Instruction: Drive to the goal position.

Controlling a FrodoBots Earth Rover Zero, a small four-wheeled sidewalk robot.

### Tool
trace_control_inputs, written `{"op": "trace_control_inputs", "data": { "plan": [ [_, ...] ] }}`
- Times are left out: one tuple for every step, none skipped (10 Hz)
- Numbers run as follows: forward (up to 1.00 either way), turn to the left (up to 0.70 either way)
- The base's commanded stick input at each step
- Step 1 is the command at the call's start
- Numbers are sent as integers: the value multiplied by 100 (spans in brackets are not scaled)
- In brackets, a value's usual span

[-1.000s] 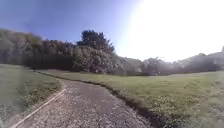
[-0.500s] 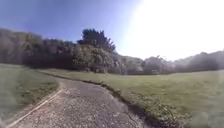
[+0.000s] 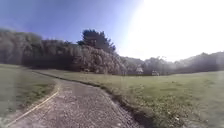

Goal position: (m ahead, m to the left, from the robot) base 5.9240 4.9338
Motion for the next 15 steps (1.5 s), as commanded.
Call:
{"op": "trace_control_inputs", "data": {
  "plan": [
    [50, 27],
    [50, 27],
    [50, 27],
    [50, 27],
    [50, 27],
    [50, 22],
    [50, 6],
    [50, 0],
    [50, 0],
    [50, 0],
    [50, 9],
    [50, 27],
    [50, 27],
    [50, 27],
    [50, 27]
  ]
}}
